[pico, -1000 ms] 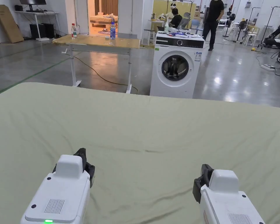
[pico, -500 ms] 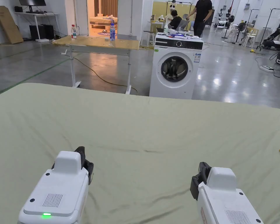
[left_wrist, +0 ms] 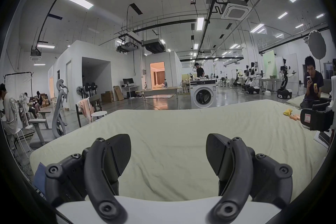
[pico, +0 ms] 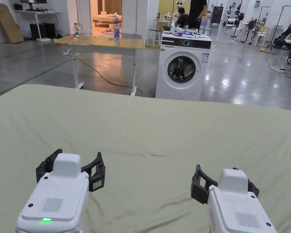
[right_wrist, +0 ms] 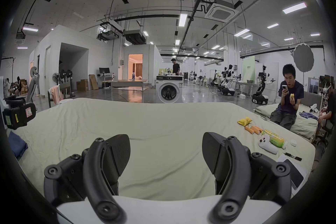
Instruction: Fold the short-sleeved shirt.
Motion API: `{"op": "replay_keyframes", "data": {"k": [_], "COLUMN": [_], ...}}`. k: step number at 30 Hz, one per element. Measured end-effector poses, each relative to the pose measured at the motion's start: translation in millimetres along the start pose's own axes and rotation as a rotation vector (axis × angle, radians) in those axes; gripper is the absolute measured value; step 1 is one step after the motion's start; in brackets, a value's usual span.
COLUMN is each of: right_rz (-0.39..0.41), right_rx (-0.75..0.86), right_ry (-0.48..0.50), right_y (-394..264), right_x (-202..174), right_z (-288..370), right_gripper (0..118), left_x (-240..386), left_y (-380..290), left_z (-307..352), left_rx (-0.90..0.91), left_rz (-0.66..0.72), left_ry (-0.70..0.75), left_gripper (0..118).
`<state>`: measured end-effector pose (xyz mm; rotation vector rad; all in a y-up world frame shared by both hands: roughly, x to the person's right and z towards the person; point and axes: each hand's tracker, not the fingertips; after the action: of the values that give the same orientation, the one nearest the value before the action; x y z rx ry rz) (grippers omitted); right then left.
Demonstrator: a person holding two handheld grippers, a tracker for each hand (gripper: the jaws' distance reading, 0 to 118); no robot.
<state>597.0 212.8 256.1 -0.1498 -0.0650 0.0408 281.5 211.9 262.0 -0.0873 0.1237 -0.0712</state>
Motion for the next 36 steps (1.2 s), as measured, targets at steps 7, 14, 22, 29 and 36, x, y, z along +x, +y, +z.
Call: {"op": "replay_keyframes", "data": {"k": [7, 14, 22, 29, 36], "right_rz": [-0.005, -0.011, 0.022, 0.022, -0.015], "right_rx": [-0.008, -0.021, -0.054, -0.101, -0.168], "right_ry": [0.045, 0.015, -0.033, -0.026, -0.075], "right_y": [4.5, 6.0, 12.1, 22.3, 27.6], "right_x": [7.6, 4.3, -8.0, -16.2, -17.8], "right_z": [-1.8, -12.0, -18.4, -20.4, -21.6], "right_gripper": [91, 95, 95, 95, 95], "left_x": [-9.2, -15.8, -16.1, -14.6, -16.8], "left_y": [4.0, 4.1, 4.1, 5.6, 3.6], "left_z": [-3.3, -7.8, -10.0, -9.1, -7.6], "left_rx": [-0.014, -0.023, -0.039, -0.049, -0.058], "left_rz": [0.004, 0.054, 0.091, 0.072, 0.067], "left_ry": [-0.001, -0.011, -0.027, -0.024, -0.024], "left_gripper": [92, 94, 97, 97, 97]}}
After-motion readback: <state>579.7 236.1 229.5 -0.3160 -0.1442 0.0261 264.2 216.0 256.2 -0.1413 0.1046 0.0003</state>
